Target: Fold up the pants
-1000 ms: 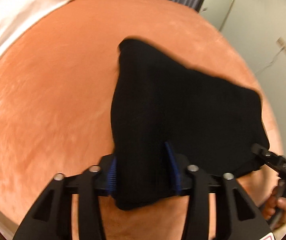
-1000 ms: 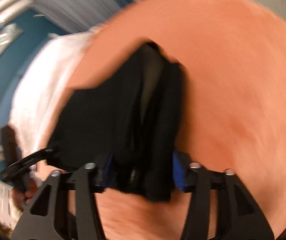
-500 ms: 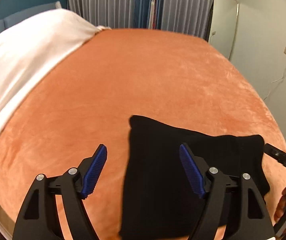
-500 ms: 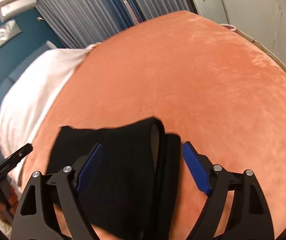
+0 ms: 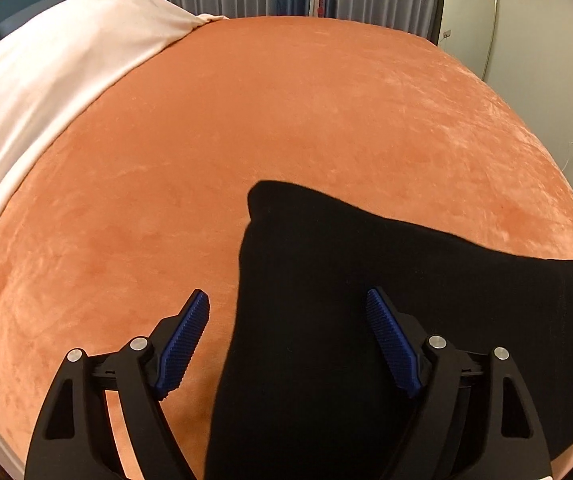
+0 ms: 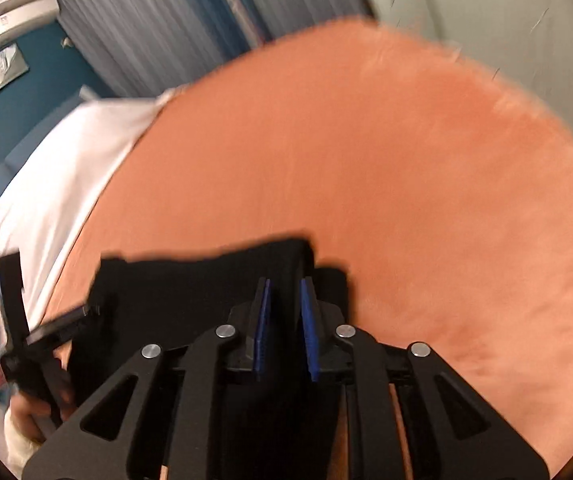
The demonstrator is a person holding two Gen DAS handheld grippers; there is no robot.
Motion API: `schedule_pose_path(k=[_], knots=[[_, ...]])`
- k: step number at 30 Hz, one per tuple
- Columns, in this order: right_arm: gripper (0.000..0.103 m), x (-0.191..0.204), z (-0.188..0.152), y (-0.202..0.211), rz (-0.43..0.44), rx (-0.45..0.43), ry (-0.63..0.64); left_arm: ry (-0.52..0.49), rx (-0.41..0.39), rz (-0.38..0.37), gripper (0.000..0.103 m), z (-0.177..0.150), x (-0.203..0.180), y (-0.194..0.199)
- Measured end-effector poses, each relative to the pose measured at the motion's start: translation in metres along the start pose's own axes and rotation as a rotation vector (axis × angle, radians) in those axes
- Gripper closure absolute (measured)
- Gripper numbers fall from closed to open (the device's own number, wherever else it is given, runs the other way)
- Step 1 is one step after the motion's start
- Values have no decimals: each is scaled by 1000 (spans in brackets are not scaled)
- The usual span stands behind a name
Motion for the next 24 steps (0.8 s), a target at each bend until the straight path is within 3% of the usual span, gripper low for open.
schedule_pose_path(k=[2,6,8,9,10,13,15,17,20,21,24], knots=[[87,26,0,11,55,-17,14,14,-14,-6,25,-2,3,8],[87,84,-29,-15,192,123,105,50,-28,-13,25,-5,5,16],[89,96,-45,-56,148,198,150,45,-15,-2,25,-9,6,14],[90,83,-50,-84,41,223,151,40,-9,3,24,-8,5,11],[99,66,-50,-98,-13,227,124,34,-4,3,24,-9,5,8],[103,40,-37,-85,48,205,-91,12,3,-8,22,-10,4,6],[100,51,-33,-70,51,170,-75,-1,-11,9,22,-10,4,9],[97,82,-37,-65,113,192,-26,24,-18,4,23,-10,4,12],[97,133,-50,-96,152,265,100,39,-34,2,23,-11,3,20],[97,139,-51,-112,147,291,121,30,-36,9,23,-12,3,22],[103,111,-47,-163,-37,294,121,-2,-27,48,23,-15,8,24]])
Point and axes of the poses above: each gripper's, at about its wrist camera, not at the fingertips, and y roughly against the way its jaws point, x to its left, z to its top, the point moved 5 cm from there along -y, roughly the way its jaws point, and after that the axes turned 11 degrees about -y, right-handed, at the moved point
